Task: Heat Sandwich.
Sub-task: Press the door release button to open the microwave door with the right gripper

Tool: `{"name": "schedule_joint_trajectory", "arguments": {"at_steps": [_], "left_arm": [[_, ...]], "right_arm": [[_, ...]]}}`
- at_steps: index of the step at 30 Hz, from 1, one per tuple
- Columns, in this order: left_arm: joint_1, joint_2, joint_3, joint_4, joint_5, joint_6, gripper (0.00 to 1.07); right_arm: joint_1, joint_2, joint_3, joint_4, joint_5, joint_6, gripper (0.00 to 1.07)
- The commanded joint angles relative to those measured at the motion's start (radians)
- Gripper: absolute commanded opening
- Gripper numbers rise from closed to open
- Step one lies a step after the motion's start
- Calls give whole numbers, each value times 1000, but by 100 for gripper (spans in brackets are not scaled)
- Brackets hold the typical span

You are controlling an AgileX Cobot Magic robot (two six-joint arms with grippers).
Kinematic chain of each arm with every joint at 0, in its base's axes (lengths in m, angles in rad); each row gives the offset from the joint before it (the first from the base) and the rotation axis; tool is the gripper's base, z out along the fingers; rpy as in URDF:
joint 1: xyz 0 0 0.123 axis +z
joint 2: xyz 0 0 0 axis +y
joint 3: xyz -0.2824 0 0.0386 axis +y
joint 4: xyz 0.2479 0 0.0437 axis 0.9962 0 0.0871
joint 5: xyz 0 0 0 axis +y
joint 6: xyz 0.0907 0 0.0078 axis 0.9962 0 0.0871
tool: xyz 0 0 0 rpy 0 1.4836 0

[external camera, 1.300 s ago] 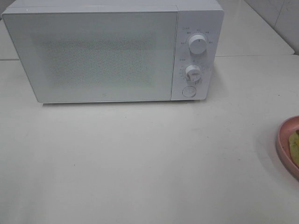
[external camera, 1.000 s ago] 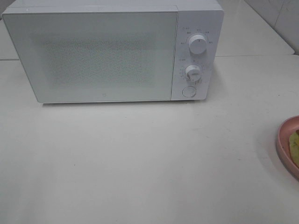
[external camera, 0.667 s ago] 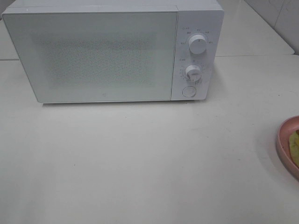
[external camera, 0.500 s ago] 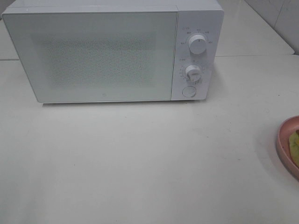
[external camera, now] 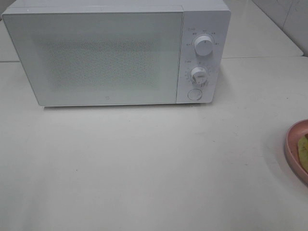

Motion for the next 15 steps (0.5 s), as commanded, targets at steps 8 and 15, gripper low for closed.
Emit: {"name": "schedule_joint_trajectory", "arguments": {"at_steps": [8, 15], "left_arm": [[1, -26, 5, -5, -13, -6, 103], [1, -26, 5, -5, -13, -6, 103]], "right_arm": [[-5, 226, -8, -12, -241, -3, 76], [-5, 369, -8, -12, -373, -3, 76]]}}
